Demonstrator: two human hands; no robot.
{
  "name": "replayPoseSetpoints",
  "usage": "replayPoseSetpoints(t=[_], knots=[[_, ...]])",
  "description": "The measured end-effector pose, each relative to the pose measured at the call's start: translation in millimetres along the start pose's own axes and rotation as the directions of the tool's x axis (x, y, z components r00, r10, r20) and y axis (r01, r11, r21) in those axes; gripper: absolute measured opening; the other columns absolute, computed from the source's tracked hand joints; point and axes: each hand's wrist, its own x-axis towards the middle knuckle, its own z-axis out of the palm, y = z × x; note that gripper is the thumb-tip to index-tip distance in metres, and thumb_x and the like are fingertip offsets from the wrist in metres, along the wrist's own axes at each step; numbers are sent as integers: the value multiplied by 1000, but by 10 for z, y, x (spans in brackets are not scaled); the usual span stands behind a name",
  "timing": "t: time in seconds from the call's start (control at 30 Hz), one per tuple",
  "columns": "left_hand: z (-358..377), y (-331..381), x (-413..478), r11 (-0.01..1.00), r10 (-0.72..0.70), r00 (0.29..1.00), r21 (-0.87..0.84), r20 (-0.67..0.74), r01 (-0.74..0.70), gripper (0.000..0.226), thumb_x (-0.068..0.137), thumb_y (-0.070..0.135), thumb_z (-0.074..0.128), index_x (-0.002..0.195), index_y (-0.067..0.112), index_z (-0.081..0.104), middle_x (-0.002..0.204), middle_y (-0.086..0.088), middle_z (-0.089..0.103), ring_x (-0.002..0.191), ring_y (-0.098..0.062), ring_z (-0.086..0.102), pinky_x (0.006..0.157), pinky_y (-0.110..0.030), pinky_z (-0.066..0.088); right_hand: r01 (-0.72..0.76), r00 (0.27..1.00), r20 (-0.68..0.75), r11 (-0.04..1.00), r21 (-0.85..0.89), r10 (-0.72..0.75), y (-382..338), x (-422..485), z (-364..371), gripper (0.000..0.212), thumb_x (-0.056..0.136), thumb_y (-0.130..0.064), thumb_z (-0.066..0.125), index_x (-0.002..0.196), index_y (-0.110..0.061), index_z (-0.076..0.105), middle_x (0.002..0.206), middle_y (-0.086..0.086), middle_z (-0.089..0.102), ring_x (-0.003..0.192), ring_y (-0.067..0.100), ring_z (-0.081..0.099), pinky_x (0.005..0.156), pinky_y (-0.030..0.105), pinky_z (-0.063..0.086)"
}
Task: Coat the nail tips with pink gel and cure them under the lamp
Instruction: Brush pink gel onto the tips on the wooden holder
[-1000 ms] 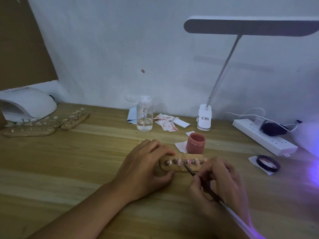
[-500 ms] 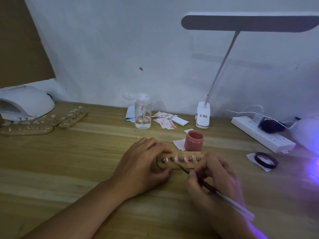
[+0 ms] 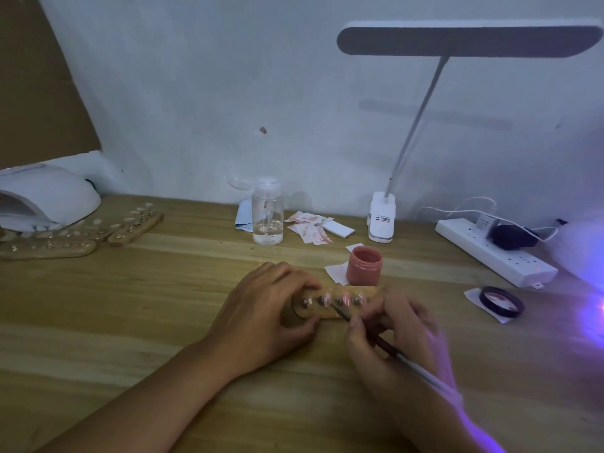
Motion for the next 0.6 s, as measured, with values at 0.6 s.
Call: replayPoseSetpoints(t=[0.6], knots=[[-17, 13, 0, 1000, 3, 1000, -4, 9, -2, 40, 76, 48, 62, 112, 32, 66, 103, 18, 59, 95, -5, 53, 81, -22, 44, 142, 989, 56, 975, -171, -135, 4, -18, -4, 10, 70, -27, 56, 75, -24, 48, 65, -19, 50, 72, 1, 53, 96, 26, 37]])
